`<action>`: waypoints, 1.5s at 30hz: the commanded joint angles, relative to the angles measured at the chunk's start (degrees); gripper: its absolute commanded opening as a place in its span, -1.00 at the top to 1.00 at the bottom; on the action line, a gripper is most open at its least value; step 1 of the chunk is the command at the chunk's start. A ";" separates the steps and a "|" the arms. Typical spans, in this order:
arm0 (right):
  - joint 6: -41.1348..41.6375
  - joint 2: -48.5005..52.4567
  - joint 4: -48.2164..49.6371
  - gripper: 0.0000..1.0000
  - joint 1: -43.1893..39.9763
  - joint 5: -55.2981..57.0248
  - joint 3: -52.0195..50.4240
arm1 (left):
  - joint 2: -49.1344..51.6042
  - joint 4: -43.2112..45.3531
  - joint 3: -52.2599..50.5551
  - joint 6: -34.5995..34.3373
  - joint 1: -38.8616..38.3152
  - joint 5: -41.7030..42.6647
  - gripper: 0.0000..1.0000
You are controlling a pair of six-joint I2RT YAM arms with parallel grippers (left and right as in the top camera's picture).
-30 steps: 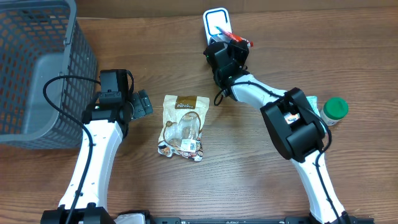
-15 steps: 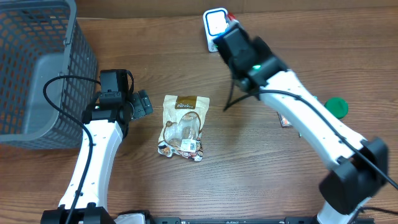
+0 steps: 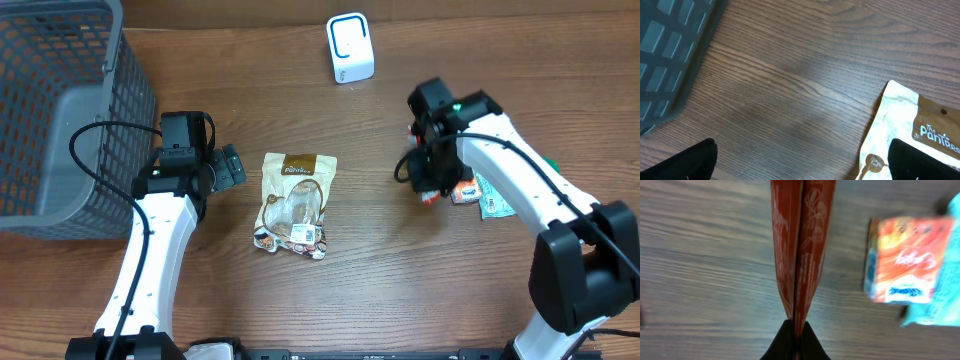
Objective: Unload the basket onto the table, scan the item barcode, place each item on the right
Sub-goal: 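Carry the red stick right and set it beside the tissue pack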
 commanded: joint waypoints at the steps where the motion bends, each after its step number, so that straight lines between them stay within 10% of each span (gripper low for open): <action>1: 1.75 0.09 1.79 0.93 -1.29 2.03 -2.89 | 0.07 0.04 0.61 0.22 0.00 -0.55 -0.99; 38: -2.03 0.09 3.23 0.89 -10.19 12.15 -6.34 | 0.07 0.04 0.61 0.22 0.00 -0.55 -0.99; 45: -2.40 0.09 7.65 0.51 -10.19 14.93 -9.66 | 0.07 0.04 0.61 0.22 0.00 -0.55 -0.99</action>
